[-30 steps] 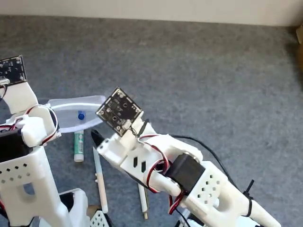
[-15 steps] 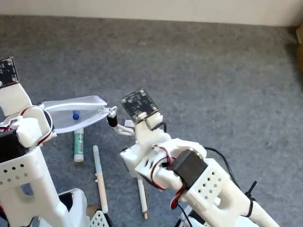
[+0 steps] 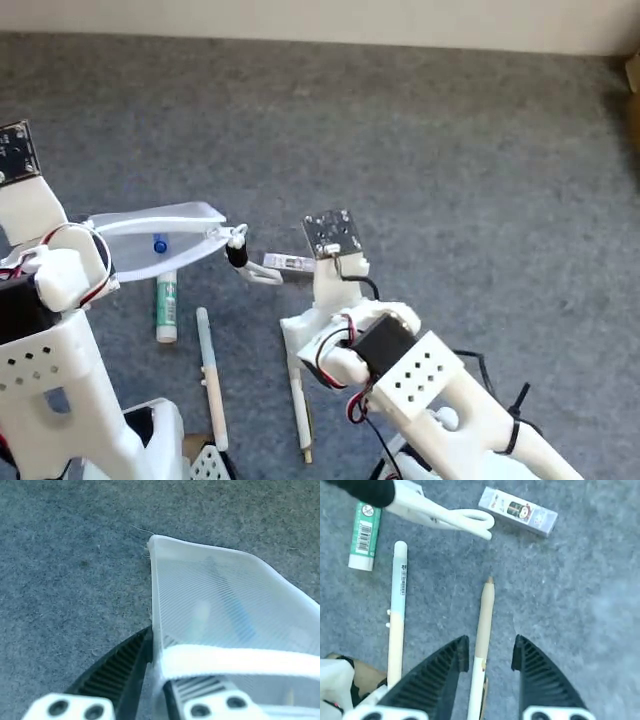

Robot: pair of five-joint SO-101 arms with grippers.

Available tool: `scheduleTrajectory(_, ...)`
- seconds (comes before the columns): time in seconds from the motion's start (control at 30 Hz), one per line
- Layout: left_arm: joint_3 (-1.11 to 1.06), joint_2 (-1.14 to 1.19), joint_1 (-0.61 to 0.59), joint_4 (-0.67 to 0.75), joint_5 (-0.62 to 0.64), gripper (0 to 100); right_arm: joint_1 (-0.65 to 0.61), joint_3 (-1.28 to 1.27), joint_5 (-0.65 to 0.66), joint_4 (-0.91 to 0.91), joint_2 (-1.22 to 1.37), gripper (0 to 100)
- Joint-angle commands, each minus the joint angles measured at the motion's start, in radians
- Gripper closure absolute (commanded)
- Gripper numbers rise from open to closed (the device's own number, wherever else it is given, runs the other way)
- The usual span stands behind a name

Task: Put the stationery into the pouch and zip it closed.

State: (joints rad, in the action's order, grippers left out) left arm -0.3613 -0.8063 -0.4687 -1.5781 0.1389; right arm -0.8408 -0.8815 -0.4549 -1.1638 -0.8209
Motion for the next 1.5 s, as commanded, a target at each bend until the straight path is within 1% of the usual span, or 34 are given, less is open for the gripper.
scheduleTrajectory(0.0,0.004,0.002,-0.012,0.021,0.006,99,-0.015,-0.012,-0.011,0.076,-0.012,86.4)
scheduleTrajectory(0.13,0.002,0.002,-0.012,0.021,0.006,99,-0.015,-0.025,-0.017,0.142,0.128,86.4)
scheduleTrajectory(0.23,0.002,0.002,-0.012,0.02,0.006,99,-0.016,-0.019,-0.064,0.179,0.262,86.4)
scheduleTrajectory(0.3,-0.007,0.002,-0.012,0.023,0.006,99,-0.018,0.007,-0.068,0.203,0.335,86.4)
scheduleTrajectory(0.53,-0.013,0.002,-0.012,0.025,0.005,99,-0.018,0.11,-0.068,0.206,0.507,86.4)
scheduleTrajectory(0.63,-0.013,0.002,-0.012,0.025,0.005,99,-0.018,0.143,-0.068,0.211,0.552,86.4)
scheduleTrajectory(0.73,-0.013,0.002,-0.012,0.025,0.005,99,-0.021,0.151,-0.068,0.266,0.587,86.4)
scheduleTrajectory(0.9,-0.013,0.002,-0.012,0.025,0.005,99,-0.067,0.153,-0.068,0.305,0.634,86.4)
scheduleTrajectory(1.03,-0.013,0.002,-0.012,0.025,0.005,99,-0.067,0.154,-0.068,0.309,0.684,86.4)
scheduleTrajectory(1.13,-0.013,0.002,-0.012,0.025,0.005,99,-0.067,0.154,-0.068,0.346,0.728,86.5)
scheduleTrajectory(1.2,-0.013,0.002,-0.012,0.023,0.005,99,-0.067,0.154,-0.068,0.349,0.753,88.8)
scheduleTrajectory(1.3,-0.013,0.002,-0.012,0.023,0.005,99,-0.067,0.154,-0.061,0.352,0.759,98.2)
scheduleTrajectory(1.33,-0.013,0.002,-0.012,0.023,0.005,99,-0.067,0.154,-0.061,0.352,0.754,99.8)
scheduleTrajectory(1.47,-0.013,0.002,-0.012,0.023,0.005,99,-0.067,0.148,-0.061,0.349,0.711,98.6)
